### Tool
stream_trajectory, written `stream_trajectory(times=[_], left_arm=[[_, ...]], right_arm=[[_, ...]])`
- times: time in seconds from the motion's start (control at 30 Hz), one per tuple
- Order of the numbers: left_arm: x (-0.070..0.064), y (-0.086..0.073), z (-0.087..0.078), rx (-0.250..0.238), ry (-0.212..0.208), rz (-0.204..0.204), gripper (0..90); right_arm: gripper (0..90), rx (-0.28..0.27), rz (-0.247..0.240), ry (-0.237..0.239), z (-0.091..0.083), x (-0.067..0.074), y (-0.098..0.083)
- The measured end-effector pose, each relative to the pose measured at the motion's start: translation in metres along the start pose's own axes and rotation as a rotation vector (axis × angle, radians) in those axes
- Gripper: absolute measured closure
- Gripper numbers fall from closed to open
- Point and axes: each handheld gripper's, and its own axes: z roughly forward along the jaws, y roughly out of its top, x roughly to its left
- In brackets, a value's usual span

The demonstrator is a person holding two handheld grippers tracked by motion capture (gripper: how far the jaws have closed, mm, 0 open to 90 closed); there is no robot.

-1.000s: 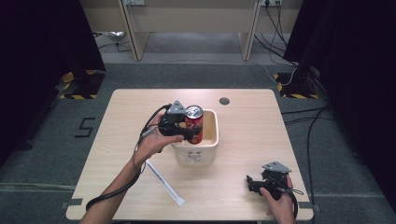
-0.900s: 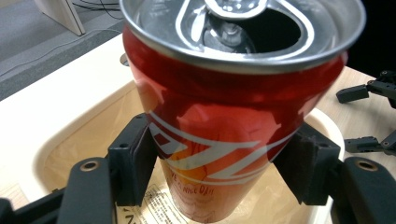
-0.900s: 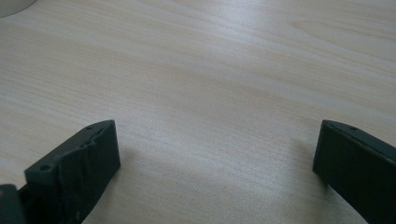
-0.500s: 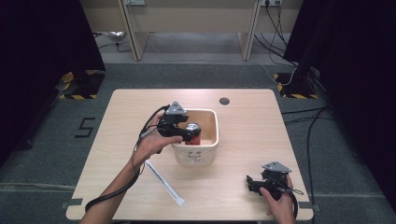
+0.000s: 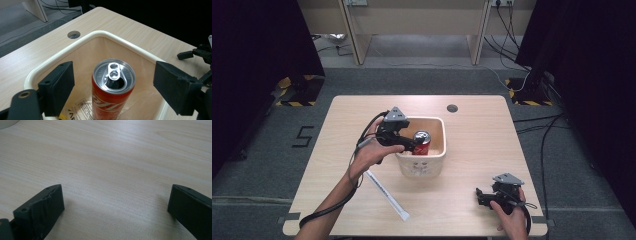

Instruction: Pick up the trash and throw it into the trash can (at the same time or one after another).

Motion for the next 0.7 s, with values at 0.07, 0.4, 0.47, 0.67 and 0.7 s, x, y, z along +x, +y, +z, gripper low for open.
stream_trajectory(times=[0.07,0.4,0.47,0.67,0.7], left_arm=[[0.000,0.000,0.000,0.003,0.001,-0.002,17.0],[0.001,0.000,-0.006,-0.002,0.008,-0.002,17.0],[0.001,0.000,-0.009,-0.001,0.013,-0.001,17.0],[0.001,0.000,-0.019,-0.013,0.025,0.002,17.0],[0.002,0.000,-0.024,-0.015,0.030,0.006,17.0]], right_arm=[[0.6,0.000,0.000,0.000,0.000,0.000,0.000],[0.6,0.000,0.000,0.000,0.000,0.000,0.000],[0.6,0.000,0.000,0.000,0.000,0.000,0.000],[0.6,0.000,0.000,0.000,0.000,0.000,0.000],[0.6,0.000,0.000,0.000,0.000,0.000,0.000]])
